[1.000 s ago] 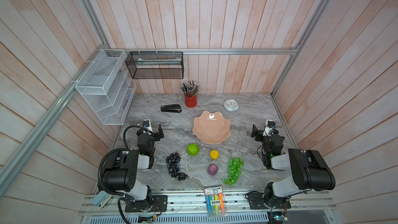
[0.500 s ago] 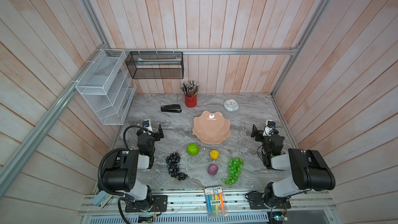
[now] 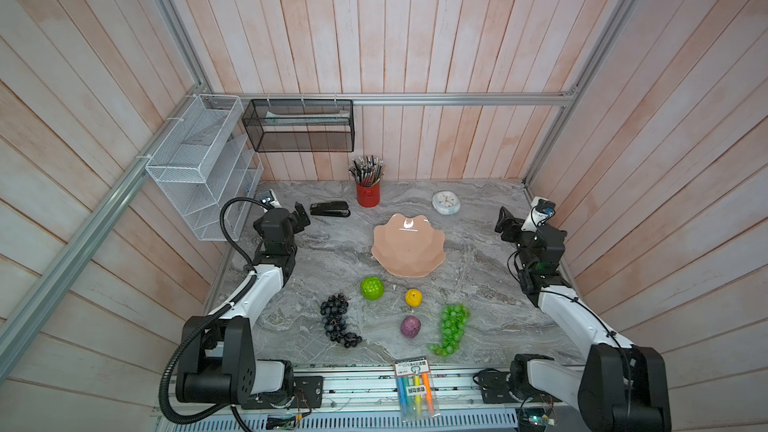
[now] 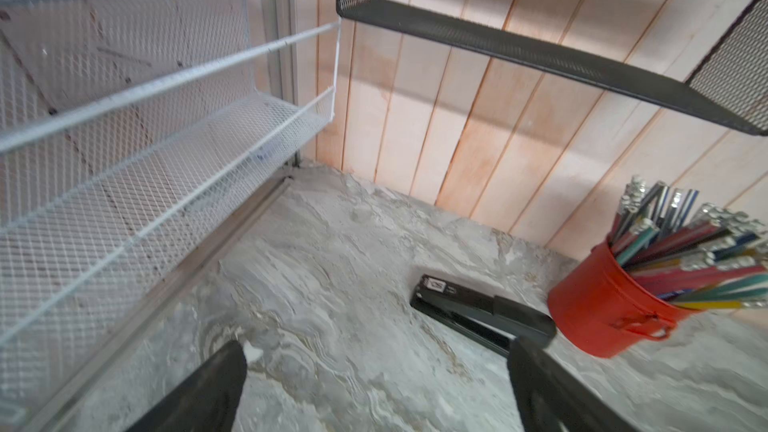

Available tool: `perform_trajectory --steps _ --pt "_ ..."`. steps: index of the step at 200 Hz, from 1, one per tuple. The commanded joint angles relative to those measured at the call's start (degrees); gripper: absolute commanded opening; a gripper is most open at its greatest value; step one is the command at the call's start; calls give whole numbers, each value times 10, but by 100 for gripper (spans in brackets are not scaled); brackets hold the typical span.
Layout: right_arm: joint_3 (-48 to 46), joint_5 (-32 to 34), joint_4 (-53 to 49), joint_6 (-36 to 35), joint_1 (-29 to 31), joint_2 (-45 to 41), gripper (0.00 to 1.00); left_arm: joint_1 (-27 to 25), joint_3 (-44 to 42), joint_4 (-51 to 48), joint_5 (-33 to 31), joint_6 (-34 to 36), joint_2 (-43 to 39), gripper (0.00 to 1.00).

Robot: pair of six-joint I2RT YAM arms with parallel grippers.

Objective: Place and organize the fake fruits in the fruit bowl
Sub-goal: 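Grasp the yellow pear with the right gripper while the left arm moves forward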

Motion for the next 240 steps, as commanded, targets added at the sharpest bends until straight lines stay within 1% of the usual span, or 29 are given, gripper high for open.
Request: perform_trajectory --steps 1,16,28,39,48,58,70,88,105,128,146,167,193,216,240 --pt "50 -16 -230 29 80 -20 85 -60 27 -211 -29 -82 -6 97" --pt "70 -55 -312 46 118 -39 84 -101 40 -262 -29 -113 -24 97" --pt "83 -61 -387 54 160 -48 83 -126 42 -282 -4 -126 -45 97" --pt "83 -63 -441 61 213 -53 83 -146 32 -285 23 -135 -64 97" --pt "80 -60 -472 74 259 -54 83 -162 21 -281 32 -141 -79 97" --pt "76 -60 -489 96 305 -50 83 -174 17 -286 33 -150 -89 96" --pt "71 -64 -492 114 345 -32 83 -184 17 -293 32 -156 -97 96" --pt "80 -89 -481 119 377 23 83 -187 19 -297 39 -161 -98 96" --pt "105 -92 -474 97 406 84 83 -187 19 -298 45 -156 -93 96" --pt "137 -99 -475 69 418 160 84 -187 21 -305 41 -152 -89 97" --pt "145 -112 -471 55 420 201 84 -187 17 -302 43 -150 -92 97" --pt "146 -110 -454 45 430 226 84 -187 15 -301 46 -149 -88 97" --pt "155 -101 -457 36 435 258 83 -187 16 -300 46 -149 -80 97" --pt "158 -82 -454 28 436 276 80 -186 14 -297 47 -151 -73 97" --pt "153 -73 -442 25 436 281 74 -186 13 -294 46 -153 -70 97"
